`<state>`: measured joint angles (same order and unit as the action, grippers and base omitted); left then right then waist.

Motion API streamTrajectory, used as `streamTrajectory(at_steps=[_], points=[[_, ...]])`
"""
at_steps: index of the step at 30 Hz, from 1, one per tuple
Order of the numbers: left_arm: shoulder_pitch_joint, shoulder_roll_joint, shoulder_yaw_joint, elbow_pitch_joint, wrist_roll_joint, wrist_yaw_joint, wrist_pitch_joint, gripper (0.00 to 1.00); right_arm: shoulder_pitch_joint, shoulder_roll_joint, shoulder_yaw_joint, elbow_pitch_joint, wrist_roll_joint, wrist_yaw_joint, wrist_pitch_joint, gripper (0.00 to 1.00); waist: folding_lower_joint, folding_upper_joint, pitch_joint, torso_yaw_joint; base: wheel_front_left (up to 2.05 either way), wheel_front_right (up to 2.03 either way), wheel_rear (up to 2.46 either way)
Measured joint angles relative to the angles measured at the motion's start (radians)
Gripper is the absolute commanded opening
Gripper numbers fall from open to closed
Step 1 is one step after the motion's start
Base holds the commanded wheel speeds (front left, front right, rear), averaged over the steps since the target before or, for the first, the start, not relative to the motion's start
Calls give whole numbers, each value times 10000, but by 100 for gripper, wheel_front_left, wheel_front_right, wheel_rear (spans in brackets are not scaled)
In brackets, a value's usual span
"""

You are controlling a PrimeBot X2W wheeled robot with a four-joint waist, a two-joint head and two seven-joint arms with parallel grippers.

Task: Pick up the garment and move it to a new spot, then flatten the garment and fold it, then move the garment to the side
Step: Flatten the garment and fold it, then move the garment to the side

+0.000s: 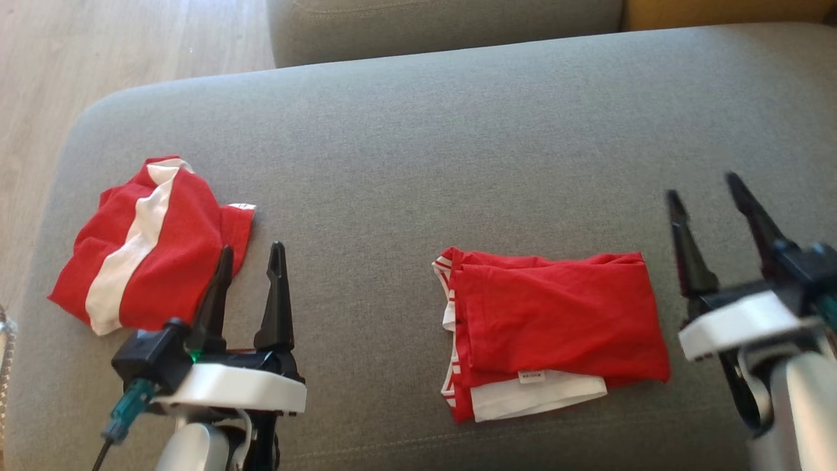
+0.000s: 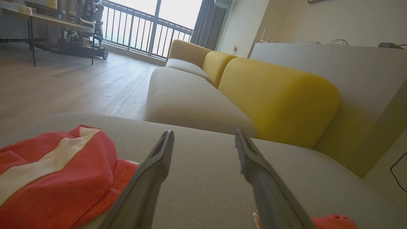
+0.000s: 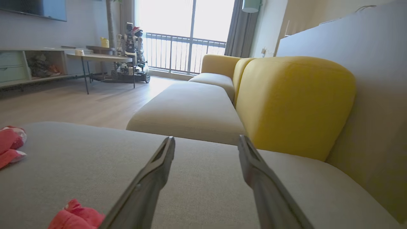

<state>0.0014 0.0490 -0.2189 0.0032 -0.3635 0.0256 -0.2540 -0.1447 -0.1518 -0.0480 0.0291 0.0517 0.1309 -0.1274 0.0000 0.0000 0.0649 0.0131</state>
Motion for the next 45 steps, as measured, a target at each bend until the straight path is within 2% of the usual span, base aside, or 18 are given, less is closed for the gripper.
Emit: streamTrajectory(at_steps=[4, 11, 33, 37, 45], points=[[-78, 0, 10, 8, 25, 8, 0, 100, 526, 483, -696, 77, -581, 0, -784, 100, 0, 0, 36, -109, 0, 0, 0], [7, 0, 119, 144, 297, -82, 0, 100, 849, 945, -1162, 209, -871, 0, -1189, 100, 0, 0, 85, -205, 0, 0, 0], [230, 0, 125, 100, 380, -63, 0, 100, 1132, 1047, -1151, 150, -399, 0, -1250, 100, 0, 0, -89, -62, 0, 0, 0], [255, 0, 113, 81, 407, -63, 0, 100, 1162, 1053, -1072, 1229, 408, 0, -1220, 100, 0, 0, -91, -94, 0, 0, 0], [258, 0, 88, 71, 435, -81, 0, 100, 1105, 1060, -1070, 2660, 980, 0, -932, 100, 0, 0, 188, -8, 0, 0, 0]])
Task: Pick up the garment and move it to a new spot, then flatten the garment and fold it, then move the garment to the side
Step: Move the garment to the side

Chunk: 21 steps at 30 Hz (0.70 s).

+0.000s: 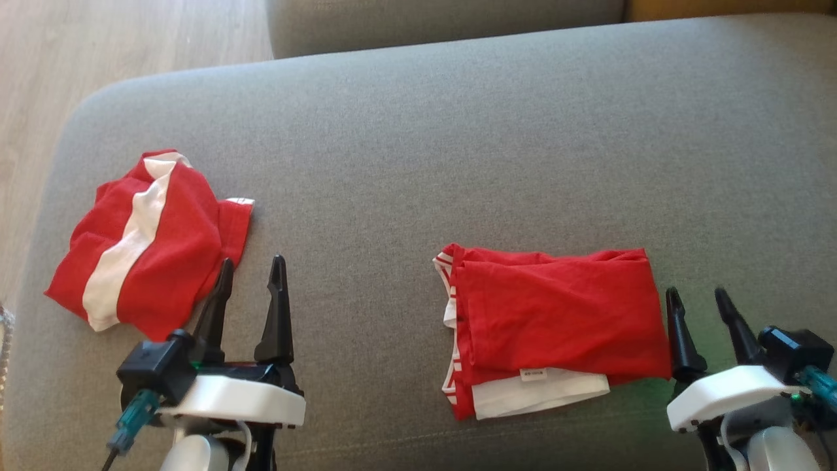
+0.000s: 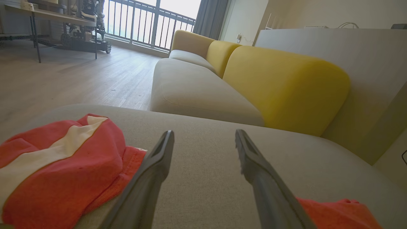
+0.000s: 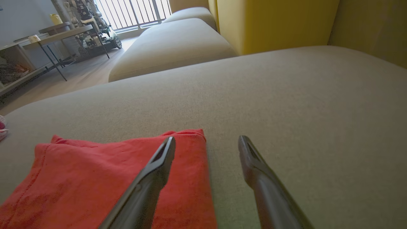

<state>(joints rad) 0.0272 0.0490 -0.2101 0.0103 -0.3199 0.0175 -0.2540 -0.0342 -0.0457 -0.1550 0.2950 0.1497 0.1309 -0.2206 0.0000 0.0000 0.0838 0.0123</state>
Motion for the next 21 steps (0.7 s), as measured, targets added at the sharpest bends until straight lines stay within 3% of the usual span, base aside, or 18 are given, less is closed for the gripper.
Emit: streamTrajectory(at_steps=[2, 20, 21], points=[[-6, 0, 17, 2, 6, -23, 0, 100, -183, 2, -13, 671, 652, 0, 364, 100, 0, 0, 167, 26, 0, 0, 0], [-482, -2, 539, 2, 460, -545, 0, 100, -1736, -10, 685, 2817, 625, 0, 433, 100, 0, 0, 1129, 76, 0, 0, 0], [-498, -2, 571, 2, 474, -550, 0, 100, -1831, -17, 813, 2894, 610, 0, 431, 85, 0, 0, 1172, 66, 0, 0, 0]])
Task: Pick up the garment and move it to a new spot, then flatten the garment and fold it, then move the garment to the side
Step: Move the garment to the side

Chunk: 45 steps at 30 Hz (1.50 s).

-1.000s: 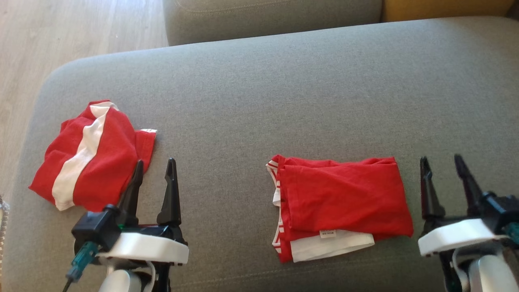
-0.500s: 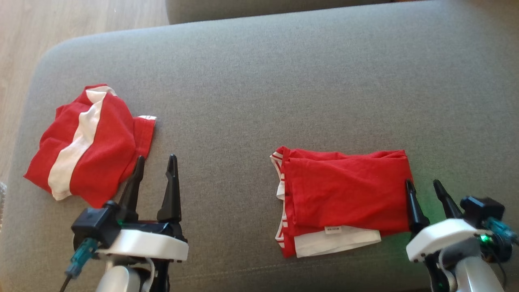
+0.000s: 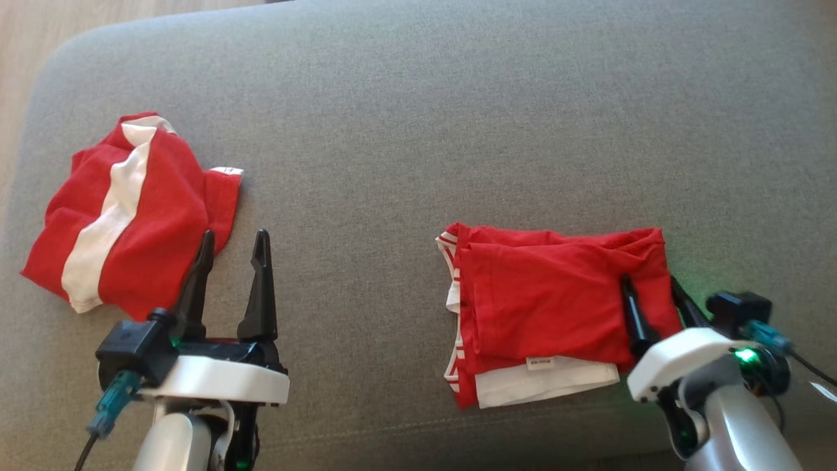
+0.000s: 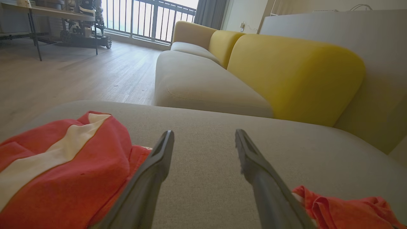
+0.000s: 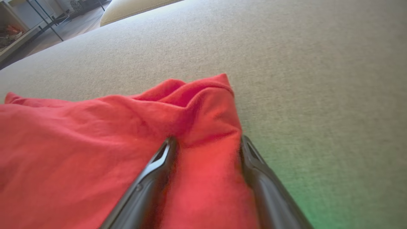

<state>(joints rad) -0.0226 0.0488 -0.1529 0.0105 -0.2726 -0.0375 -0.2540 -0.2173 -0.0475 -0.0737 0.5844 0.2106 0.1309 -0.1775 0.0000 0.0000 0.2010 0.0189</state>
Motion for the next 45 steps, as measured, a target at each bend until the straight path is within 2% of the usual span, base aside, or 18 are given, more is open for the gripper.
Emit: streamTrajectory(at_steps=[1, 9, 13, 21, 29, 35, 45], points=[[-6, 0, 19, 2, 38, -46, 0, 100, -88, -6, 132, 56, -23, 0, -2, 0, 0, 0, 36, -15, 0, 0, 0], [-12, 0, 73, 4, 169, -157, 0, 100, -587, -23, 525, 19, -1300, 0, -343, 0, 0, 0, 160, -297, 0, 0, 0], [-19, 0, 125, -19, 334, -215, 0, 100, -883, -253, 911, -140, -1626, 2, -324, 0, 0, 0, 206, -596, 0, 0, 0], [-297, 0, 303, -138, 744, -520, 0, 100, -1924, -1384, 2123, -309, -1893, 2, 46, 0, 0, 0, 591, -1472, 0, 0, 0], [-1085, 102, 221, -445, 1298, -817, -19, 100, -4030, -2656, 2892, -174, -1724, 4, 104, 0, 0, 0, 1626, -2516, 0, 0, 0], [-1324, 589, -52, -999, 1524, -865, -23, 100, -5136, -3108, 2600, -150, -1436, 4, -17, 0, 0, 0, 2530, -3126, 0, 0, 0], [-2068, 1592, -291, -2393, 1444, -869, -23, 100, -6117, -3264, 982, -123, -1432, 4, -343, 0, 1, 0, 4308, -4312, 0, 0, 0]])
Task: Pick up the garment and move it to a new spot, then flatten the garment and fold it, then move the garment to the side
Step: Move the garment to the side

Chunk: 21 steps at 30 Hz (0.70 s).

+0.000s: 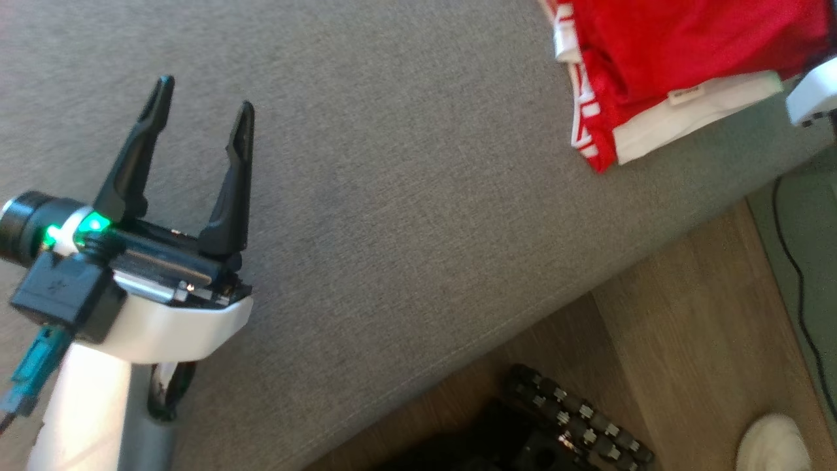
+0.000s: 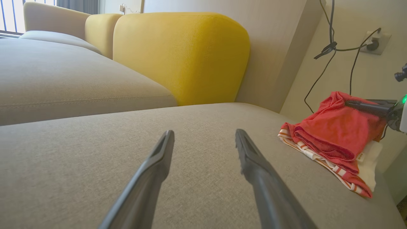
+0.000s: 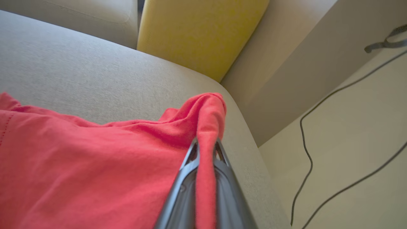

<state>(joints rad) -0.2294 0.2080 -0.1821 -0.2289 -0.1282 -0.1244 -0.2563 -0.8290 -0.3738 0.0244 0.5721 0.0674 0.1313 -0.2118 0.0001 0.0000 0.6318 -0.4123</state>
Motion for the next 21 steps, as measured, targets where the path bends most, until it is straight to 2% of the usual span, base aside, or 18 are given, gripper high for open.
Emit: streamTrajectory(at_steps=[7, 8, 9, 17, 21], points=[[-155, 61, 59, -479, -161, 12, 86, 100, -9, 48, -454, 82, -4, 0, -77, 0, 0, 0, 598, -329, 0, 0, 0], [-155, 71, 59, -516, -173, 12, 88, 100, -9, 52, -516, 67, -50, 0, -102, 93, 0, 0, 618, -309, 0, 0, 0], [-154, 82, 59, -535, -224, 12, 88, 100, -10, 71, -600, 38, -96, 0, -104, 100, 0, 0, 633, -282, 0, 0, 0], [-149, 13, 42, -213, -424, 40, 75, 100, 3, 176, -878, -272, -169, 0, -219, 100, 0, 0, 338, -4, 0, 0, 0], [-156, -324, -31, 192, -487, 58, 15, 100, 49, 146, -903, -750, -326, -2, -167, 100, 0, 0, -75, 222, 0, 0, 0]])
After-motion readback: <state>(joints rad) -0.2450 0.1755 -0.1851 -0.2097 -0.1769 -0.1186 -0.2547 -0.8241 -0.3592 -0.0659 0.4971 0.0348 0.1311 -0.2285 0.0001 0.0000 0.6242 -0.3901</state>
